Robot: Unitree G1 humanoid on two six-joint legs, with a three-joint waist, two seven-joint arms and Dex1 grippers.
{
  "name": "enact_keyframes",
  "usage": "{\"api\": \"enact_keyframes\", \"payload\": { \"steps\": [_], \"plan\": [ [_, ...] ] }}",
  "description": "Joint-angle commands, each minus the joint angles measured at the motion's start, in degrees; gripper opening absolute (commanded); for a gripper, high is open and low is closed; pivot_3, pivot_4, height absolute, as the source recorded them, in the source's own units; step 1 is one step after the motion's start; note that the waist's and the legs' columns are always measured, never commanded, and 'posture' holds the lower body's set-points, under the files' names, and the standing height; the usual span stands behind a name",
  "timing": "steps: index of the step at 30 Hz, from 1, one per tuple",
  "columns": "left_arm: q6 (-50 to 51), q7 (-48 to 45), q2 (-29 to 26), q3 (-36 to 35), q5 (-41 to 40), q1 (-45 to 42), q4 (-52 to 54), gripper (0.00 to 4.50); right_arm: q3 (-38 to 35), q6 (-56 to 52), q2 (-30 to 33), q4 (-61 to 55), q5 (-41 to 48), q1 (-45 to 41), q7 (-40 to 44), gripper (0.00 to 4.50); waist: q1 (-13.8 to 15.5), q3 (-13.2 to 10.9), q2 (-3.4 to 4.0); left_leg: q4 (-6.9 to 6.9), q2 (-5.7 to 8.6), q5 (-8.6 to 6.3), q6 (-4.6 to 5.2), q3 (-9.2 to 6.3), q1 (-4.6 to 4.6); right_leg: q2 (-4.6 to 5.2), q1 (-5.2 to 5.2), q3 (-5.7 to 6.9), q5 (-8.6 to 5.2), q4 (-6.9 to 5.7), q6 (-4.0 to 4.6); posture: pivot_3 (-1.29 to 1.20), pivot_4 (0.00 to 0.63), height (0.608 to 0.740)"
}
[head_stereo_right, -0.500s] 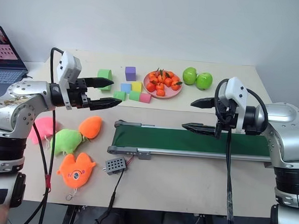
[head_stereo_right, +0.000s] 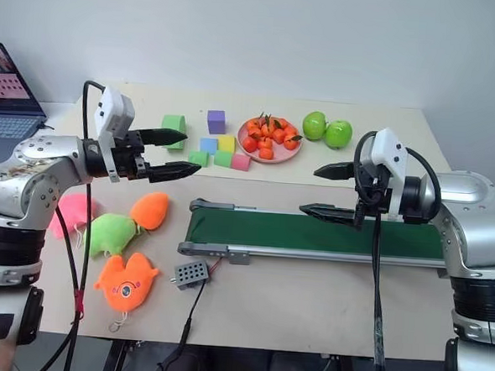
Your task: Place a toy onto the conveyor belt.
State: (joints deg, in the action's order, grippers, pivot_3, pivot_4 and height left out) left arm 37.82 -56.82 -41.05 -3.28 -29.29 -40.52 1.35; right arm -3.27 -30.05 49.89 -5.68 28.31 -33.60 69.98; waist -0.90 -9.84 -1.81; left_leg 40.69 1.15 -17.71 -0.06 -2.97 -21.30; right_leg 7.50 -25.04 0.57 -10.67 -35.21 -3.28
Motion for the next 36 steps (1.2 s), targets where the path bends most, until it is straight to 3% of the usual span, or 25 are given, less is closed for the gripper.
{"api": "enact_keyframes", "payload": {
  "steps": [1,8,13,18,23,26,36],
  "plan": [
    [0.46,1.14,-2.24,-3.59,-0.21,1.49,0.17,4.45,-0.91,1.56,-0.16,0.01,0.54,-2.06,0.38,4.5,-0.04,0.0,0.0,0.0,0.0,0.0,0.0,0.0,0.0,0.0,0.0,0.0,0.0,0.0,0.0,0.0,0.15,0.738],
    [3.25,-2.63,-8.94,-9.96,-3.26,11.48,1.95,4.45,0.46,2.44,-1.21,1.86,-0.02,-3.21,1.47,4.5,-0.95,0.0,0.02,-0.01,-0.01,-0.01,0.02,0.01,0.01,-0.02,-0.02,-0.03,0.0,0.0,0.0,0.0,0.15,0.738],
    [10.04,-7.4,-14.46,-16.24,-10.29,20.83,7.97,4.45,1.36,3.56,-1.88,3.61,-0.68,-4.32,2.19,4.5,-1.25,-0.04,0.06,-0.03,-0.03,-0.03,0.05,0.0,0.0,-0.02,-0.06,-0.04,0.0,-0.01,0.0,0.0,0.15,0.738],
    [8.77,-6.27,-16.55,-19.14,-9.3,25.34,8.79,4.45,2.28,4.68,-3.07,4.92,-1.29,-5.04,2.53,4.5,-0.87,-0.05,0.08,-0.03,-0.04,-0.04,0.07,0.0,0.05,-0.02,-0.03,-0.04,0.0,0.05,0.0,0.0,0.15,0.738],
    [3.08,-3.81,-15.31,-20.57,-5.87,31.42,11.9,4.45,3.45,5.94,-4.5,6.93,-2.21,-6.35,3.63,4.5,-0.85,-0.06,0.1,-0.05,-0.04,-0.04,0.06,0.03,0.09,-0.02,-0.04,-0.07,0.0,0.01,0.0,0.0,0.15,0.738],
    [-3.06,-0.07,-11.3,-17.8,-1.91,37.07,18.49,4.45,4.5,7.16,-5.39,8.9,-2.97,-7.41,4.7,4.5,-0.85,-0.06,0.12,-0.1,-0.04,-0.03,0.04,0.05,0.09,-0.02,-0.04,-0.1,0.0,0.04,0.01,0.0,0.15,0.738],
    [-3.95,6.97,-1.48,-27.3,-7.21,48.43,28.87,4.45,5.21,7.52,-5.33,8.77,-3.14,-5.18,7.43,4.5,-0.06,-0.06,0.12,-0.2,-0.07,-0.02,0.0,0.07,0.19,-0.02,-0.02,-0.14,0.0,0.2,0.02,0.0,0.15,0.738]
  ]
}}
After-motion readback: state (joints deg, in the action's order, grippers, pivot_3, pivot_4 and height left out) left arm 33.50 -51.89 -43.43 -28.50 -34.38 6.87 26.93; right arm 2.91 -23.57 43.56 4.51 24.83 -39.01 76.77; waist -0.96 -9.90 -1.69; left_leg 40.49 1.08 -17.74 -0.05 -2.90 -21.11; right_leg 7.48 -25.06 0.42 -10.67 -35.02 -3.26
